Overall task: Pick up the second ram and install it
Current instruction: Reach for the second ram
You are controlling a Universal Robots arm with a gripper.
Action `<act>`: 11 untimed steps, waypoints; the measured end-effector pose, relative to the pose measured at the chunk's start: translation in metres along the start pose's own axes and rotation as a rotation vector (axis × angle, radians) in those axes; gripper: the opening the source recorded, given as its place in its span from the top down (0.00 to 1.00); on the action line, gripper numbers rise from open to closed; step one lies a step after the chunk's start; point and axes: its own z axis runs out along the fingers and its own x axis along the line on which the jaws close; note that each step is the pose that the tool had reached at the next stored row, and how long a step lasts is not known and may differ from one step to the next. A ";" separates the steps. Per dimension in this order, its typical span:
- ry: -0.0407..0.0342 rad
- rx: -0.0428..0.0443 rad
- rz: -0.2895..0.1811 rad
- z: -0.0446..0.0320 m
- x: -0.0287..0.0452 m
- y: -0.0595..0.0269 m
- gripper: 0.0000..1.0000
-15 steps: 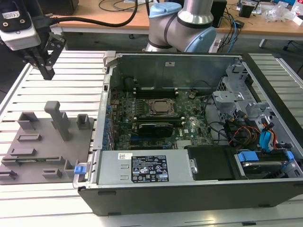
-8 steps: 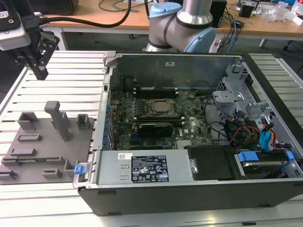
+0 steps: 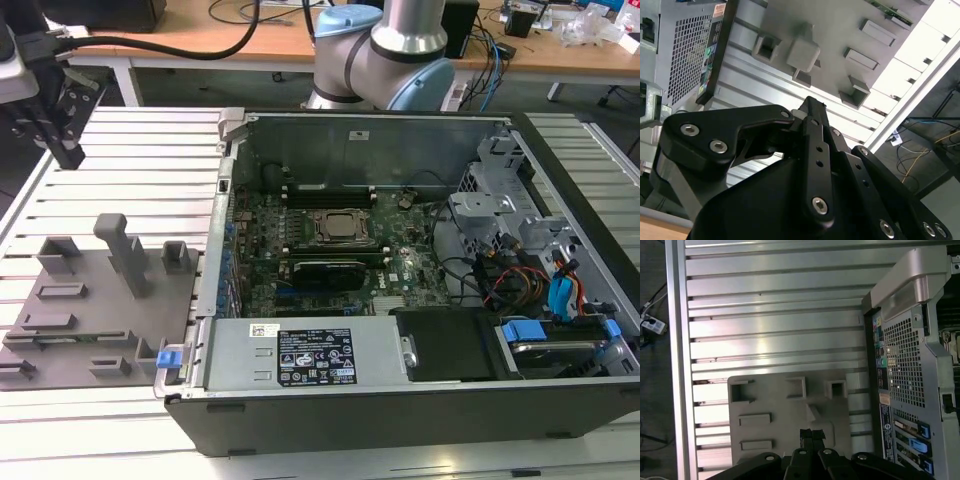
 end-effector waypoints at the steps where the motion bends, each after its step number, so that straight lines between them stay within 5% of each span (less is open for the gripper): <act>1: 0.0000 0.0000 0.000 0.0000 0.0011 -0.0001 0.89; 11: 0.0000 0.0000 0.000 0.0005 0.0225 -0.0017 0.89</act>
